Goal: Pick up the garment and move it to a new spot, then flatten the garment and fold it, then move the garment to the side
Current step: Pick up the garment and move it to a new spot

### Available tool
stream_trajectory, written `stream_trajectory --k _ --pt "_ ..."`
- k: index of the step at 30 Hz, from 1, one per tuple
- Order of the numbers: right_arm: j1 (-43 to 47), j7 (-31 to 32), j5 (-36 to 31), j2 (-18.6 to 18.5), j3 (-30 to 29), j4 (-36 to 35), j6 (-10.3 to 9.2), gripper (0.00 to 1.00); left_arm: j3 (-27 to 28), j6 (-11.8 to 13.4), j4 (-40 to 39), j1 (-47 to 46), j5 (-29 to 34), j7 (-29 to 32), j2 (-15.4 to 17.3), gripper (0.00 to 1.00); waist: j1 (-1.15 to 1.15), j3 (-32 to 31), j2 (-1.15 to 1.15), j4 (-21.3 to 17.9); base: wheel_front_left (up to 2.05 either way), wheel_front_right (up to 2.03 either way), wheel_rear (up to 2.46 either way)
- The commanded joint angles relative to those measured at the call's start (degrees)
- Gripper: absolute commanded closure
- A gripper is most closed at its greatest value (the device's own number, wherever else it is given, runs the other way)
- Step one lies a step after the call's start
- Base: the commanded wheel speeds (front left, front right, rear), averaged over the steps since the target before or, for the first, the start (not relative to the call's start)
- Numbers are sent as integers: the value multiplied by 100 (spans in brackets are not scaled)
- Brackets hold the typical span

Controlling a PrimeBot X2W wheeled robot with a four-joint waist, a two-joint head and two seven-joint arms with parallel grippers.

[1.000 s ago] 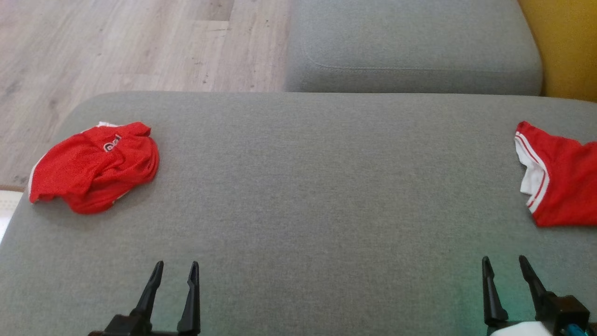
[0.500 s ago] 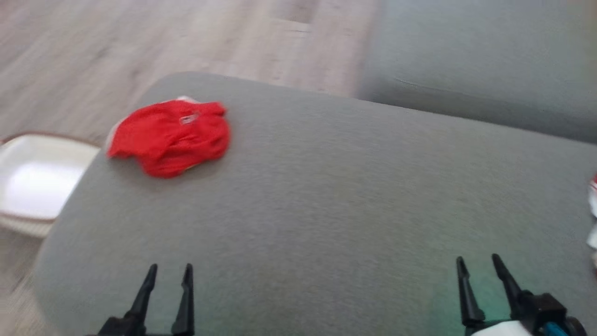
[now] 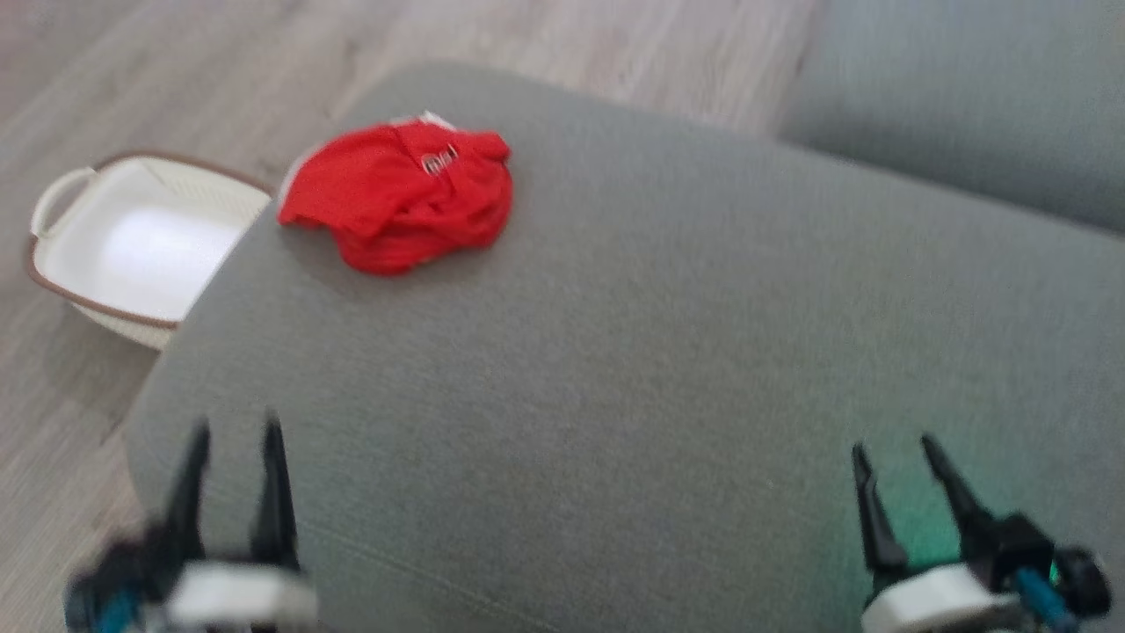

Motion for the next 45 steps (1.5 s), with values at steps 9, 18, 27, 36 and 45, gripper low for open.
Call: stream_trajectory --k 9,18,27,36,45 --pt "-902 229 -899 -61 -236 -838 42 0 -752 10 1067 -3169 -1102 397 1080 0 0 1843 0 -618 0 0 0" --pt "-953 778 -1146 -228 -206 -1894 42 0 -1532 9 3386 -5242 -1945 1044 1444 0 0 2699 0 -1049 0 0 0" --pt "-865 878 -1013 -182 -280 -2319 42 0 -2191 9 4960 -5828 -2034 1764 1519 100 0 2731 0 -1482 0 0 0" --pt "-766 573 -768 -82 -344 -1892 42 0 -2510 9 4161 -6006 -2739 1608 1800 100 0 2103 0 -1591 0 0 0" --pt "-826 168 -143 -63 -179 -1081 42 0 -3110 9 1281 -5195 -4411 2056 2068 100 0 1237 0 -1851 0 0 0"
